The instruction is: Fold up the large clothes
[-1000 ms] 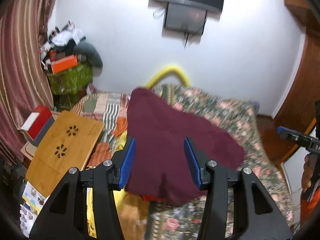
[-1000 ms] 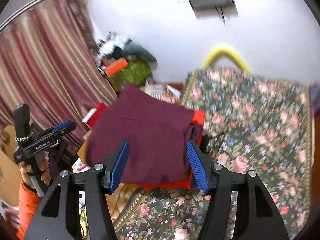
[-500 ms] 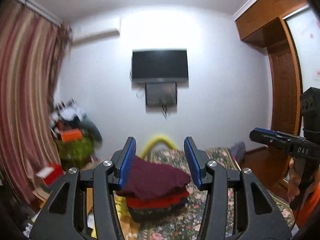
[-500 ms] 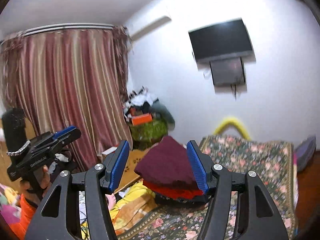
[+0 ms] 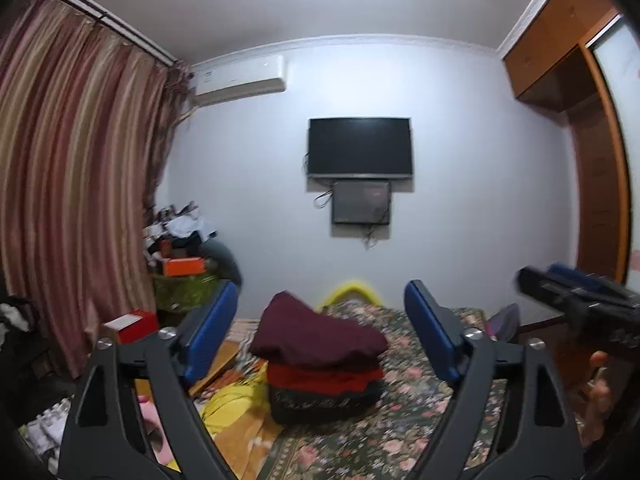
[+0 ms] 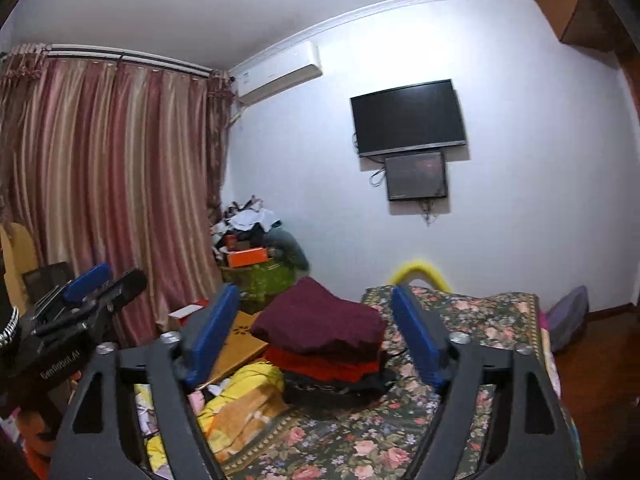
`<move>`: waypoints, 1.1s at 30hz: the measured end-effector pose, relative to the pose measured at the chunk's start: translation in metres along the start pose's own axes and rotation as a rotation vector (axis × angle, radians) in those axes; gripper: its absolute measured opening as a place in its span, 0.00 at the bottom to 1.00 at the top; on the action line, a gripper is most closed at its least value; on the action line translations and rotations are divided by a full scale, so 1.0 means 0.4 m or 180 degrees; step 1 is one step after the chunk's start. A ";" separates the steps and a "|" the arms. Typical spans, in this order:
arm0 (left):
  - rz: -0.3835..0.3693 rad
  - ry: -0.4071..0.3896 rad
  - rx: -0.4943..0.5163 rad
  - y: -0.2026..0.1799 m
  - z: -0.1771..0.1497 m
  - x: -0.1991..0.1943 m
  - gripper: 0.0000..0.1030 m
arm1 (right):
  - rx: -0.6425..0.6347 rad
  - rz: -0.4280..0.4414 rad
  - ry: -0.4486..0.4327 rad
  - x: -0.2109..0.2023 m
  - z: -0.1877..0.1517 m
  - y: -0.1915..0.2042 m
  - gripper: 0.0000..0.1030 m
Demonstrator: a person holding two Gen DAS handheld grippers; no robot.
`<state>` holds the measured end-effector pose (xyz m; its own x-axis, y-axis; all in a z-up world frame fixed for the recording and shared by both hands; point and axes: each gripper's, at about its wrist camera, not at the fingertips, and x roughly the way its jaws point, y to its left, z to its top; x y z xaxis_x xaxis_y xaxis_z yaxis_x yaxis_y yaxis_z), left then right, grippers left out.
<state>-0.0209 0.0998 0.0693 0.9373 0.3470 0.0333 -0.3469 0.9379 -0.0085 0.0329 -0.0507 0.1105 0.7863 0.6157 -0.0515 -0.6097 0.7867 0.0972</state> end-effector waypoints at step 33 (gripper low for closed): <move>0.0074 0.0229 0.0074 -0.016 -0.087 0.048 0.97 | 0.0018 -0.0155 0.0289 0.005 -0.054 -0.007 1.00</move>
<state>0.0006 0.1006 0.0351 0.9287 0.3687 -0.0385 -0.3684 0.9295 0.0149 0.0340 -0.0505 0.0887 0.8025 0.5784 -0.1462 -0.5701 0.8157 0.0981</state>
